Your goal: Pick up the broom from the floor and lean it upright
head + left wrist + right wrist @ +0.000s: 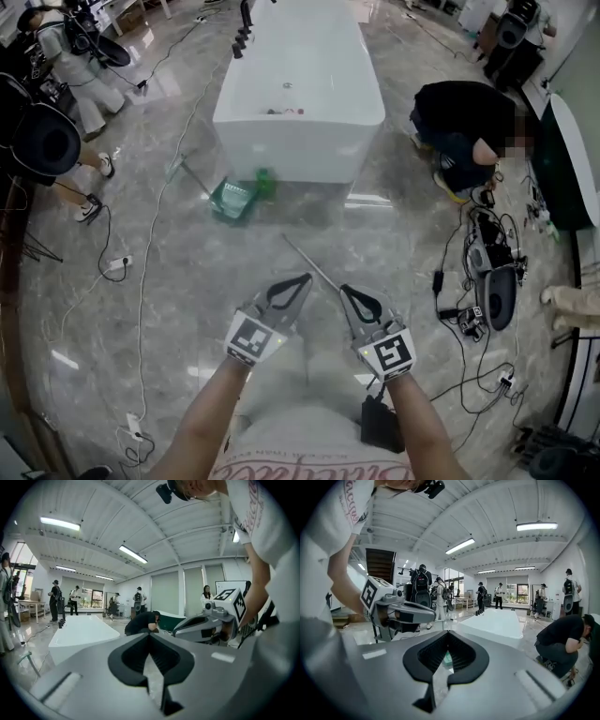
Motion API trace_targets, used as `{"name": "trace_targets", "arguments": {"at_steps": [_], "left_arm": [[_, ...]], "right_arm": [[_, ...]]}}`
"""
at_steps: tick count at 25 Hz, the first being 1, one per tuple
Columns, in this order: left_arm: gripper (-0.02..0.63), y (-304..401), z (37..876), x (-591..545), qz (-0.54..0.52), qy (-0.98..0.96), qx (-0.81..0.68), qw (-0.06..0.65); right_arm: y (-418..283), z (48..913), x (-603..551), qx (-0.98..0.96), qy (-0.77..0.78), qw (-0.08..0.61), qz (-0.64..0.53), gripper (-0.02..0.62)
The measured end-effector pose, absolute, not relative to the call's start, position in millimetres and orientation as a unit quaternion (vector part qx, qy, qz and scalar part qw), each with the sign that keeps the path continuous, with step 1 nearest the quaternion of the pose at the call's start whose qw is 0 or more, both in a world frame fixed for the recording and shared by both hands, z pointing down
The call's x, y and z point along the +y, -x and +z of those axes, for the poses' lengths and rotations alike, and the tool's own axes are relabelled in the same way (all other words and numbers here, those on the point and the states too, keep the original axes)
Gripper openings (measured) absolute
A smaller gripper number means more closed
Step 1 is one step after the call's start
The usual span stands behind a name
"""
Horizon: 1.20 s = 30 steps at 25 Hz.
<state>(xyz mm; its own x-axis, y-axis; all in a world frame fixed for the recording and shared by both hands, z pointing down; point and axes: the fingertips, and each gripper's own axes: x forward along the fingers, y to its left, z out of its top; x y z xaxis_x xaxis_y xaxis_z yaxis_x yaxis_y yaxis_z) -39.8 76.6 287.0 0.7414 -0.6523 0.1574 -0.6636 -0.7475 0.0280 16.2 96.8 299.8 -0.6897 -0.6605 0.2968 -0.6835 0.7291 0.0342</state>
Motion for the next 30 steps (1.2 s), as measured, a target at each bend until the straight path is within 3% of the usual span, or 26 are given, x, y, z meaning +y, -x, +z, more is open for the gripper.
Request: {"name": "trace_targets", "arguments": {"at_steps": [10,25,26,27,30], "left_arm": [[0.0,33.3,430.4,38.5,0.122,-0.918,-0.353,0.13],[0.0,-8.9,761.1,20.8,0.235,-0.908,-0.265,0.224],[0.0,-9.4,777.5,19.1,0.239,-0.906,-0.263,0.231],[0.0,-9.5,792.7,15.6,0.241,-0.904,-0.263,0.236],[0.0,-4.7,830.3,3.4,0.241,-0.9,-0.267,0.246]], "right_arm": [[-13.7,427.9,61.1,-0.908,-0.35,0.206,0.105,0.002],[-38.4,781.1,25.5,-0.858,-0.337,0.336,0.192,0.003],[-37.9,800.8,24.7,-0.852,-0.334,0.347,0.203,0.026],[-37.9,820.1,22.9,-0.846,-0.33,0.36,0.215,0.108],[-40.6,875.3,16.5,-0.823,-0.321,0.406,0.236,0.156]]}}
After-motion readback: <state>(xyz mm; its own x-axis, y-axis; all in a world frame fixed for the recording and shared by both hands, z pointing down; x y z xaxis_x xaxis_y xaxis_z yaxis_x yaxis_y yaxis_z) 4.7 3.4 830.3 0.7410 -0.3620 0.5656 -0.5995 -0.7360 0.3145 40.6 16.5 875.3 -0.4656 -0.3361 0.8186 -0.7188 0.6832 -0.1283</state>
